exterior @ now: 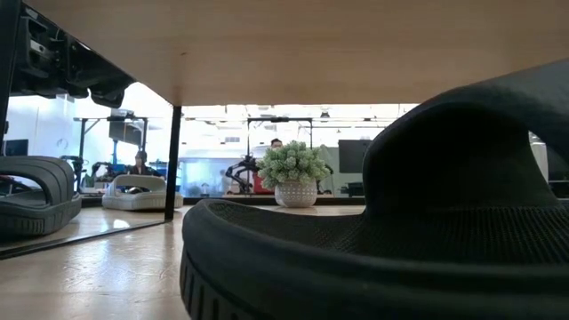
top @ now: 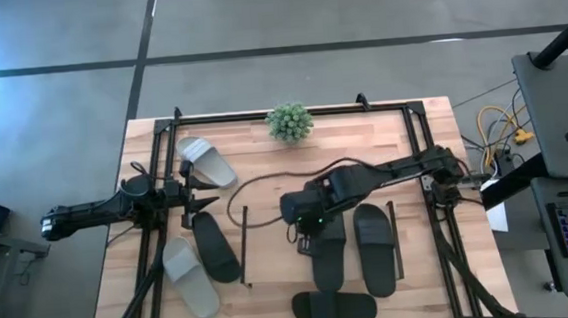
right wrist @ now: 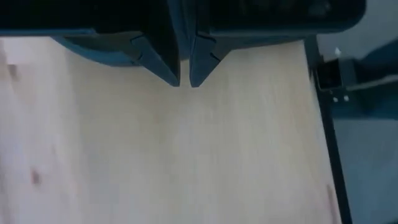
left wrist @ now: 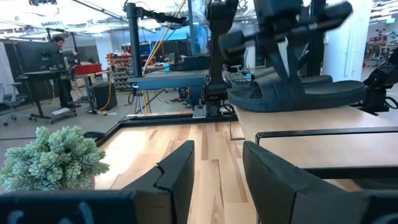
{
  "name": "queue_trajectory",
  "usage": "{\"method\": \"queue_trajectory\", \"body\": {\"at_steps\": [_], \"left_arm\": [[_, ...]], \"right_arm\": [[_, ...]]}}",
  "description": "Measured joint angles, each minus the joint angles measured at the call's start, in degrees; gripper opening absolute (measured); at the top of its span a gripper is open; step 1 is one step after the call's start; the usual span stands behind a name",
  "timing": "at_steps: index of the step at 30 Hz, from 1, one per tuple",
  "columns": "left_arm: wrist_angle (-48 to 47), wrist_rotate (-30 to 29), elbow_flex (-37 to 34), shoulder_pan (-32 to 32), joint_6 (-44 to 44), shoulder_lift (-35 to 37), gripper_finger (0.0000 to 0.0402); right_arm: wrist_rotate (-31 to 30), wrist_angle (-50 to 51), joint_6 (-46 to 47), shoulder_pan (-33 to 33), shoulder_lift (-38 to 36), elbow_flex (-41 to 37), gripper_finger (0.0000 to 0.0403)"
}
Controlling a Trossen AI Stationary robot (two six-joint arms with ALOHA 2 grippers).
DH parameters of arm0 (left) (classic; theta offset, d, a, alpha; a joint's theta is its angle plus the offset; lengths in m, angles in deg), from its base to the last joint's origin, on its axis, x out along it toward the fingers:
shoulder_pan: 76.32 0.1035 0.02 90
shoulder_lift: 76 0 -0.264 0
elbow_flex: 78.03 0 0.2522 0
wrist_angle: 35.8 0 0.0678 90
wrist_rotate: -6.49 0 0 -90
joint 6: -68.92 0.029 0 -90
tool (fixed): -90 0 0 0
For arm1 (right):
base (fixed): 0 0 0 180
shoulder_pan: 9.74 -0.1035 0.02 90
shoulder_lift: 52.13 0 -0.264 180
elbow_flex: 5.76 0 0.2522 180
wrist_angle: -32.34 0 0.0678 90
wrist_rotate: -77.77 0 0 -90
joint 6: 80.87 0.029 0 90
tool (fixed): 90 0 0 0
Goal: Pick and place slides into the shelf
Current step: Adjust the black slipper on the shelf
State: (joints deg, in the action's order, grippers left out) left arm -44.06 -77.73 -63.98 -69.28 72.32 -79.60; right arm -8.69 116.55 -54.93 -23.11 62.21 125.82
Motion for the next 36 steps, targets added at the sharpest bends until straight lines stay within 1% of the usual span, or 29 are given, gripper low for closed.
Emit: {"method": "queue_trajectory", "body": {"at_steps": [6, 9, 13, 18, 21, 26, 33, 36], "left_arm": [[0.0, 0.0, 0.0, 0.0, 0.0, -0.1, 0.0123], [0.0, 0.0, 0.0, 0.0, 0.0, 0.0, 0.0123], [0.0, 0.0, 0.0, 0.0, 0.0, -0.1, 0.0123], [0.0, 0.0, 0.0, 0.0, 0.0, 0.0, 0.0123], [0.0, 0.0, 0.0, 0.0, 0.0, 0.0, 0.0123], [0.0, 0.0, 0.0, 0.0, 0.0, 0.0, 0.0123], [0.0, 0.0, 0.0, 0.0, 0.0, 0.0, 0.0123], [0.0, 0.0, 0.0, 0.0, 0.0, 0.0, 0.0123]], "right_arm": [[2.4, 0.6, -3.0, 0.0, 3.7, 1.8, 0.0027], [1.9, 2.0, -3.3, 0.0, 4.4, 3.1, 0.0027], [-0.2, 5.7, -3.3, 0.0, 4.4, 3.8, 0.0027], [-0.4, 12.4, -3.3, 0.0, 4.2, 3.7, 0.0027], [-0.2, 14.0, -3.0, -0.1, 4.2, 3.7, 0.0027], [0.3, 14.0, -0.6, -0.9, 3.3, 3.7, 0.0027], [5.2, 13.8, 0.3, -2.5, 2.8, 3.7, 0.0027], [4.4, 13.5, -0.3, -3.6, 2.8, 3.7, 0.0027]]}}
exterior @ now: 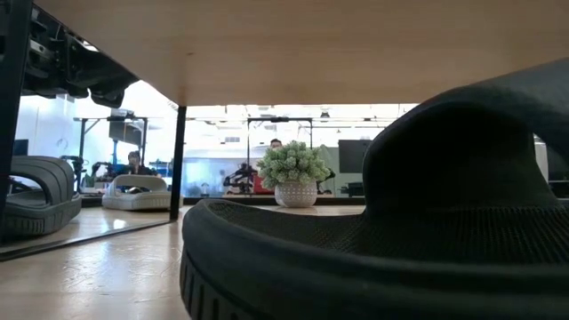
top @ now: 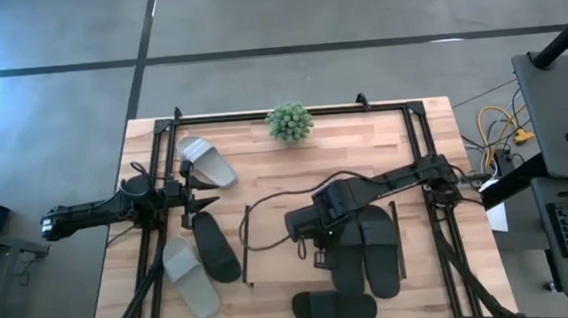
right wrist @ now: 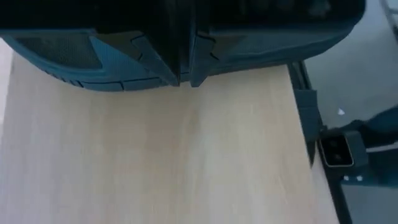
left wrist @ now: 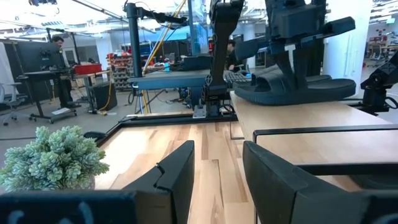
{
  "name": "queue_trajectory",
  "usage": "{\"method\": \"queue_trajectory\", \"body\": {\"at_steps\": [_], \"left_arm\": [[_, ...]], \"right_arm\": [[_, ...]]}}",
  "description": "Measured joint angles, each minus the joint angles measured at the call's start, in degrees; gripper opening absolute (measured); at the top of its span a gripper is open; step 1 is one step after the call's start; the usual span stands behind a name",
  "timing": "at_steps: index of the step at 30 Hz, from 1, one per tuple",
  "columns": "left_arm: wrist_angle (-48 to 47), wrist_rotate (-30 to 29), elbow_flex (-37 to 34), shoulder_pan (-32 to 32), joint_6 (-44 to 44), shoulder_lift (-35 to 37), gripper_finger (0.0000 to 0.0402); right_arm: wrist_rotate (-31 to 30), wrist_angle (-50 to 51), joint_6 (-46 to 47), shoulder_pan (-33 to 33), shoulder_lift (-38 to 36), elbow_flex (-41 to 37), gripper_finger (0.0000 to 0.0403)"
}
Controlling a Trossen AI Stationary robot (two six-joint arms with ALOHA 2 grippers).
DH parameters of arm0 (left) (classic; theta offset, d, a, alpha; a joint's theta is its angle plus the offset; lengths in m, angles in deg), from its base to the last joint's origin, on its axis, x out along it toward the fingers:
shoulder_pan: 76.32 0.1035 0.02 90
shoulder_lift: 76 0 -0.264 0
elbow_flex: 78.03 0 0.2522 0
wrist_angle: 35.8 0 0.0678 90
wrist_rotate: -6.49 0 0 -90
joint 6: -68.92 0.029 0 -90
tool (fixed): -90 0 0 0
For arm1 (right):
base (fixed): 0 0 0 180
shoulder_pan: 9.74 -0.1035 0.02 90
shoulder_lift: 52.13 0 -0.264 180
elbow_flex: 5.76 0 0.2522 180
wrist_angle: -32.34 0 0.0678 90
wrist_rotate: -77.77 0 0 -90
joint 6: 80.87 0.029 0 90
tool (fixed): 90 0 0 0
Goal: Pick and place slides into the shelf
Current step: Adjust the black slipper on the shelf
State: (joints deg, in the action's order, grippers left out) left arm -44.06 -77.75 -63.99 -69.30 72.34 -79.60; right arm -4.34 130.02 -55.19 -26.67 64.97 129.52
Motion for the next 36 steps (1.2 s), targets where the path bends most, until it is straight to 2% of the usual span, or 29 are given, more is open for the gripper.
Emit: {"method": "queue_trajectory", "body": {"at_steps": [9, 36], "left_arm": [[0.0, 0.0, 0.0, 0.0, 0.0, 0.0, 0.0123], [0.0, 0.0, 0.0, 0.0, 0.0, 0.0, 0.0123]], "right_arm": [[-6.3, -3.4, 0.0, 0.0, -0.3, 0.0, 0.0029], [-7.9, 3.1, -0.1, 2.1, -0.5, -2.7, 0.0029]]}}
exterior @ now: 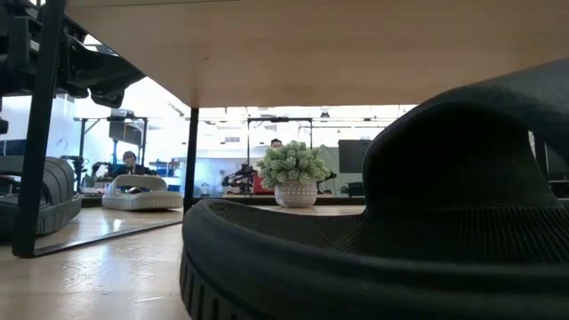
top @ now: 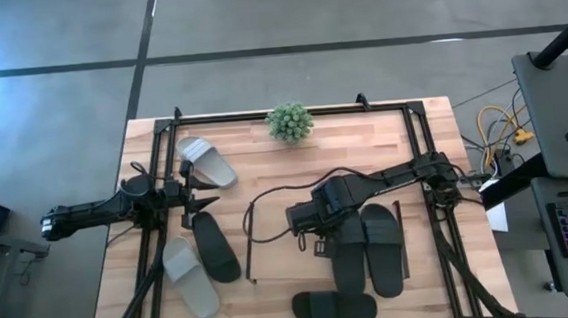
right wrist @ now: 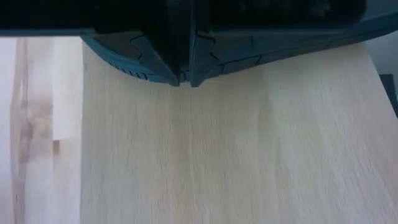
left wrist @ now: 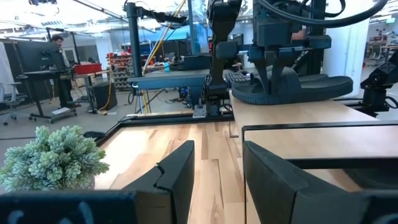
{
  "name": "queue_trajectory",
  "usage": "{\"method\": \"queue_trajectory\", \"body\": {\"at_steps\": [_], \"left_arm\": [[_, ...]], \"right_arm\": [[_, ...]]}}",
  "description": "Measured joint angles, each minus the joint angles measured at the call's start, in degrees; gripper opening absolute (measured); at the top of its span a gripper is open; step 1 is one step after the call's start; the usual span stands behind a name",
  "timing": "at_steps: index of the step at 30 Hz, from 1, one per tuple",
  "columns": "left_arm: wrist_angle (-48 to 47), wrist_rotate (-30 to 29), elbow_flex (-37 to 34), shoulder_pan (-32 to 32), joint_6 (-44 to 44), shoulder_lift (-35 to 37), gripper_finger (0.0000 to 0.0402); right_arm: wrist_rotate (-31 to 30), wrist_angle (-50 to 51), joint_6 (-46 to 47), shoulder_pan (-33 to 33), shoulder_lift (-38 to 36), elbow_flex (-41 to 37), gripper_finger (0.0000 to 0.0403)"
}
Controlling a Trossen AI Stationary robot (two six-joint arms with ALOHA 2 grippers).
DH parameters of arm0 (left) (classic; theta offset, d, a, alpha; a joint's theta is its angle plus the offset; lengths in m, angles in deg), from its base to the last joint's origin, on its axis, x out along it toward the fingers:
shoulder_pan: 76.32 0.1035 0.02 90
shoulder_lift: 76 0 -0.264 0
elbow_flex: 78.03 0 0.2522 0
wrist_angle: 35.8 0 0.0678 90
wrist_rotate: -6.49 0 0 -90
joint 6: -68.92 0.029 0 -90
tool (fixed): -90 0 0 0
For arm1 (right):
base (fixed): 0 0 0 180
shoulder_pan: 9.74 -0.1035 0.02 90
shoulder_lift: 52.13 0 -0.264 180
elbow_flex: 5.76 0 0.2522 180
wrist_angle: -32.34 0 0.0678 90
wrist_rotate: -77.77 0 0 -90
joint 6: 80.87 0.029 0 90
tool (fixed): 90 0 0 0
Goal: Pick and place slides into the shelf
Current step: Adjust the black slipper on the shelf, then put the black slipper on the shelf
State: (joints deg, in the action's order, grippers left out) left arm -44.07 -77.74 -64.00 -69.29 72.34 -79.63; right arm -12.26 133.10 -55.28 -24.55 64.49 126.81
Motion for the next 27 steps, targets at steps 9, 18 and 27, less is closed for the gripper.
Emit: {"method": "queue_trajectory", "body": {"at_steps": [9, 18, 27], "left_arm": [[0.0, 0.0, 0.0, 0.0, 0.0, 0.0, 0.0123], [0.0, 0.0, 0.0, 0.0, 0.0, 0.0, 0.0123], [0.0, 0.0, 0.0, 0.0, 0.0, 0.0, 0.0123]], "right_arm": [[-0.6, 0.4, 0.7, 0.1, -0.7, 0.0, 0.0029], [-4.6, -0.2, 0.9, 0.2, -2.7, 0.0, 0.0029], [-4.6, -11.2, -4.6, 0.2, -3.8, 0.0, 0.0067]]}}
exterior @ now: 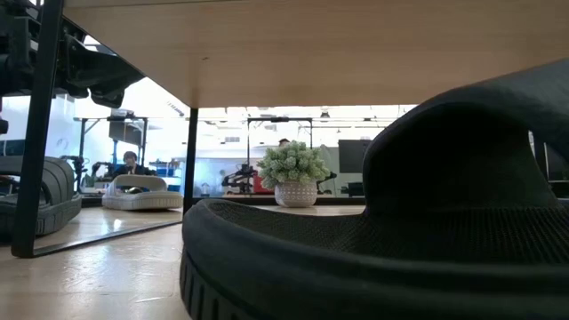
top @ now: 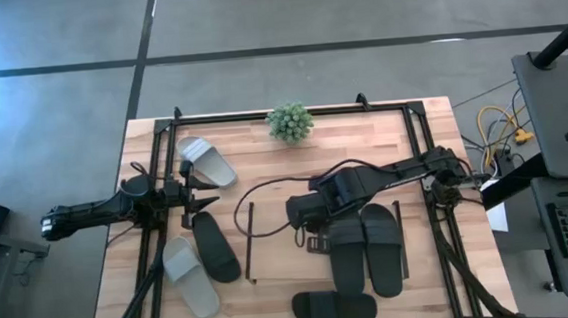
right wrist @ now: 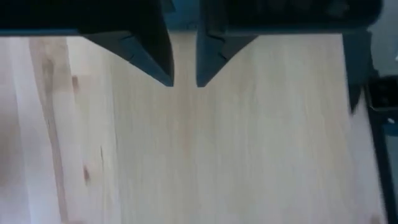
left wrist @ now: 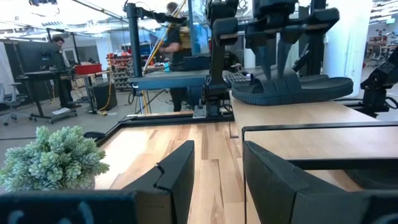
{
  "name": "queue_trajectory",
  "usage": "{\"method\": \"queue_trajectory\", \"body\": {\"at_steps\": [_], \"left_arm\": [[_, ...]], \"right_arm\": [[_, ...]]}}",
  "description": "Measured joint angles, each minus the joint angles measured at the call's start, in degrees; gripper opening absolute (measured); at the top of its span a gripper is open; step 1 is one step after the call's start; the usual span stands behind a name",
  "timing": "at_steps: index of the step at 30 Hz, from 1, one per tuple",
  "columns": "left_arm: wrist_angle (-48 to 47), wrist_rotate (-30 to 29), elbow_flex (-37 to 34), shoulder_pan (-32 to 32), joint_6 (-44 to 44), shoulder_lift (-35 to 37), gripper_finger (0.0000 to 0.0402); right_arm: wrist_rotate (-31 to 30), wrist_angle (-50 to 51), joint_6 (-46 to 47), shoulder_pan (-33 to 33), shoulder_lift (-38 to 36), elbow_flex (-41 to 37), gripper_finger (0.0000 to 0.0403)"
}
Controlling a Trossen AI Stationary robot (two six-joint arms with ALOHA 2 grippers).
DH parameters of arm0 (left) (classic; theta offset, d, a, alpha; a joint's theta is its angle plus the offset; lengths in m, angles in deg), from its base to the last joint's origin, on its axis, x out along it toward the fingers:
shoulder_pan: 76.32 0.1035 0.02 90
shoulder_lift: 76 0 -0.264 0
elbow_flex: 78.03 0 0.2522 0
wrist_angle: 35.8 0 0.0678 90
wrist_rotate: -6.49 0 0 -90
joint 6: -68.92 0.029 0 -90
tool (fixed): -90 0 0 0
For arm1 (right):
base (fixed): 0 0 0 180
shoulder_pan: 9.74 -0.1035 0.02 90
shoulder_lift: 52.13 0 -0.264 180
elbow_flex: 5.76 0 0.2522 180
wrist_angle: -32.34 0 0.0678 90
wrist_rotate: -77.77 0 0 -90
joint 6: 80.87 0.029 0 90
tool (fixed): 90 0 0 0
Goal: Pick and place slides into the shelf
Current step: Put the black slipper on the shelf
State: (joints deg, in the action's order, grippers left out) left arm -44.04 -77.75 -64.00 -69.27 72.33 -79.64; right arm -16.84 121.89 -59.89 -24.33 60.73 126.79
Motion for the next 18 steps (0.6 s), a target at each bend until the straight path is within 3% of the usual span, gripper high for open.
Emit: {"method": "queue_trajectory", "body": {"at_steps": [10, 18], "left_arm": [[0.0, 0.0, 0.0, 0.0, 0.0, 0.0, 0.0123], [0.0, 0.0, 0.0, 0.0, 0.0, 0.0, 0.0123]], "right_arm": [[-0.5, -2.0, -1.6, 0.0, -0.1, 0.0, 0.0184], [-0.5, -2.9, -0.9, -0.5, -1.9, 0.3, 0.0205]]}}
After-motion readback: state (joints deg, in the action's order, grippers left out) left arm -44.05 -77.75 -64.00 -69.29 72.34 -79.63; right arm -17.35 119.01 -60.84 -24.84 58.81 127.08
